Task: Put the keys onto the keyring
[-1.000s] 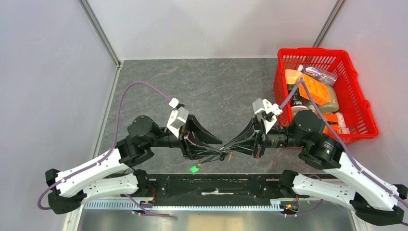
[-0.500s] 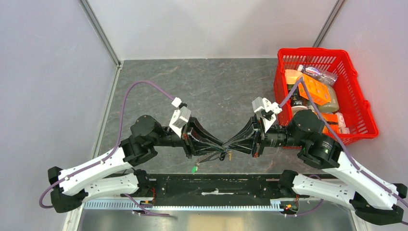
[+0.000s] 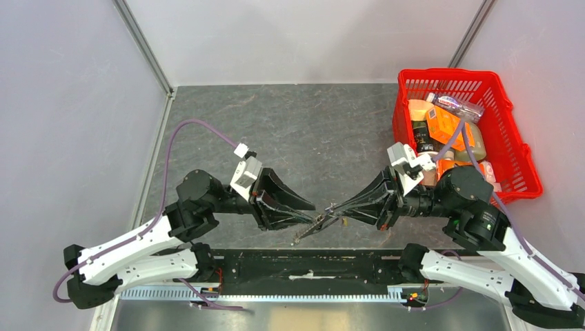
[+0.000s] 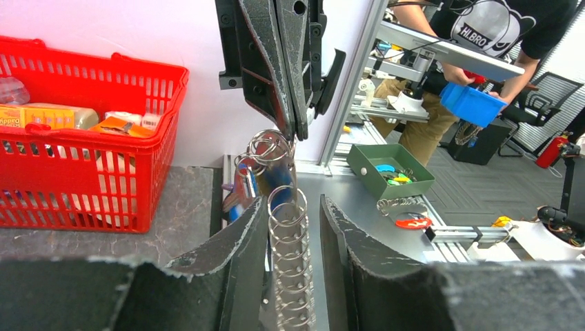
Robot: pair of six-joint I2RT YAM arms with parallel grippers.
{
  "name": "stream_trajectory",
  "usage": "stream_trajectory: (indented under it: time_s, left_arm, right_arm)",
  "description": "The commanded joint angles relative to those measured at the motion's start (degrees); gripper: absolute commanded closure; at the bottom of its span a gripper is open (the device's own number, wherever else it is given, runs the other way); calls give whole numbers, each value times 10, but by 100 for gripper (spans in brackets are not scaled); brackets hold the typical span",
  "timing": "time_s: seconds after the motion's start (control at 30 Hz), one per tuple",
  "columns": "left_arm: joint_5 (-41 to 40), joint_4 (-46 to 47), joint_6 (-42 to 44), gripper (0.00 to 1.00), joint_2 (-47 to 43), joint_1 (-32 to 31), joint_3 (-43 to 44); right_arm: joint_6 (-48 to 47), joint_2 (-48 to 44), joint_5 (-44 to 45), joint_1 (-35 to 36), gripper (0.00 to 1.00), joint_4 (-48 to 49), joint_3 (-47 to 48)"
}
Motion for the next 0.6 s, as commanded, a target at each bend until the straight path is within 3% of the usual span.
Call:
stream_trajectory:
  time_s: [0.0,0.57]
  left_arm:
    - [3,17,-10,60,-7,0,-3]
    - [14,60,-28,59,12,-1,-3]
  right_arm:
    - [6,-5,-1,-1,100,36,22]
    - [14,2,7,0,100,71,8]
